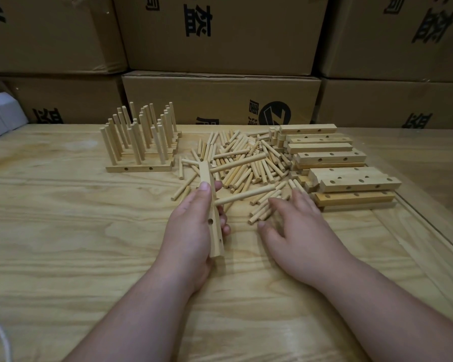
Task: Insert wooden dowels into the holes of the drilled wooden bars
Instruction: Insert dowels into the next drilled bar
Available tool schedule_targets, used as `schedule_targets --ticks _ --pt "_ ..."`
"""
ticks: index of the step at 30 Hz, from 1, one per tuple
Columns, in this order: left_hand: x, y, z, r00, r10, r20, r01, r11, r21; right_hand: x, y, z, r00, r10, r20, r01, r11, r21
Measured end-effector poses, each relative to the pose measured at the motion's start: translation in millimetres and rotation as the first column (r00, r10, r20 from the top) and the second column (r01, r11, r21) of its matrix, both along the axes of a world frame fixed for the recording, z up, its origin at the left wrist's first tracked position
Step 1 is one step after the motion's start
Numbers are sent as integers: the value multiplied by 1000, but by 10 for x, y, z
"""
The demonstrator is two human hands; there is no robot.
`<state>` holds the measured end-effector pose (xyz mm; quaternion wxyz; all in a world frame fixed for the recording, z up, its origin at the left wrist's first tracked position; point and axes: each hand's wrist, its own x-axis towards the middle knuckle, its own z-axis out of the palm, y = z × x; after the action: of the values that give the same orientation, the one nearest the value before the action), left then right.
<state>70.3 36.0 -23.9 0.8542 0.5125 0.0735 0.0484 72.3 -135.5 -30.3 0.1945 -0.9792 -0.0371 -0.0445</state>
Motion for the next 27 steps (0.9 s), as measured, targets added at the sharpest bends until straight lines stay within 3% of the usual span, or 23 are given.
schedule_targets --ticks 4,9,14,22,27 --pt "-2 -4 5 1000 1 -4 -1 1000 7 -7 9 11 999 -39 -16 39 999 -9" --pt "-6 -5 8 1000 -4 -2 4 1000 7 -23 14 42 997 -34 69 34 999 12" --pt "-5 -9 10 1000 1 -6 -1 1000 5 -9 19 20 996 -86 -5 86 993 -83" --pt "-1 -6 2 1000 -2 -3 2 1000 15 -21 34 22 987 -160 4 159 979 -130" --pt "-3 -7 0 1000 -1 -5 1 1000 19 -30 35 44 984 -167 67 172 983 -66"
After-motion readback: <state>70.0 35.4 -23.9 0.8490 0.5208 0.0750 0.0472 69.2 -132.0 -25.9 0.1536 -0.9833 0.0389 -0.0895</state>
